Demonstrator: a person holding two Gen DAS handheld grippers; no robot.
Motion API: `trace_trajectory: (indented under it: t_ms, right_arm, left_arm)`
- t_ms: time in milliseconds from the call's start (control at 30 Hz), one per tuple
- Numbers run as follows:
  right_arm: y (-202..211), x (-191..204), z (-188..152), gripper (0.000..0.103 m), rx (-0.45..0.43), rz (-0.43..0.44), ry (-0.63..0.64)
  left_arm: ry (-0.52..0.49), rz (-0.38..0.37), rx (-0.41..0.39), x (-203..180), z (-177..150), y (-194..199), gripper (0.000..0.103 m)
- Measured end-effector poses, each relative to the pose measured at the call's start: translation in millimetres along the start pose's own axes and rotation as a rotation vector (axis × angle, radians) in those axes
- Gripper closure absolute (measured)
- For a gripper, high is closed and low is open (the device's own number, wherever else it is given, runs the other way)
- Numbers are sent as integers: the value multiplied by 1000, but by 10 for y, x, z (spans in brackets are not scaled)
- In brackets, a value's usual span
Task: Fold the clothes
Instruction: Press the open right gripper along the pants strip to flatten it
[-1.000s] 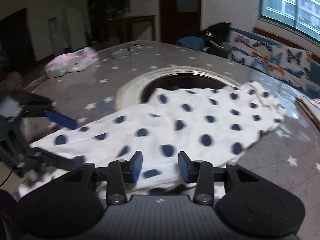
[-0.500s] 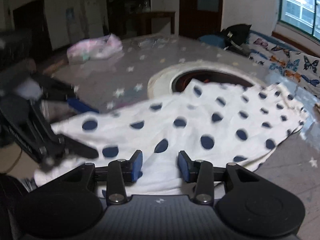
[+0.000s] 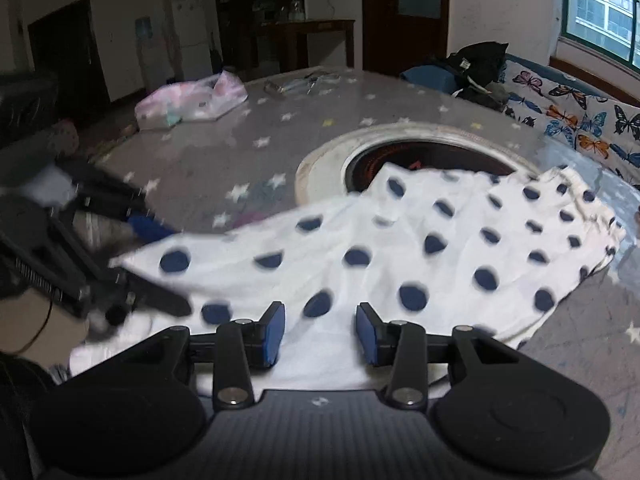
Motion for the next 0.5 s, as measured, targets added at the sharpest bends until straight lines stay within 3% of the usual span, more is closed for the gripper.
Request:
trace_trajectory:
  t_ms: [167,333,500]
  right_arm:
    - [-29,-328,276,63,-32,-53,-46]
    - [-232,-782,481,63,-19,-131,-94]
    - [-437,-1155,593,63,-11,-171,-154]
  left_arm:
    - [-13,3,-14,15,60,70,40]
    - [-16,45,-30,115,166,124,27]
    - [-17,78,-67,204,429,69,21]
Point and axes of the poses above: each gripper's, at about its wrist camera, not at the fingertips, and y roughly against the way its jaws point, x to its left, z to its top, the point moved 6 cm from there along -y, roughly the way its jaws point, and after that the axes turned 7 degrees about z, right-handed, at the moved point
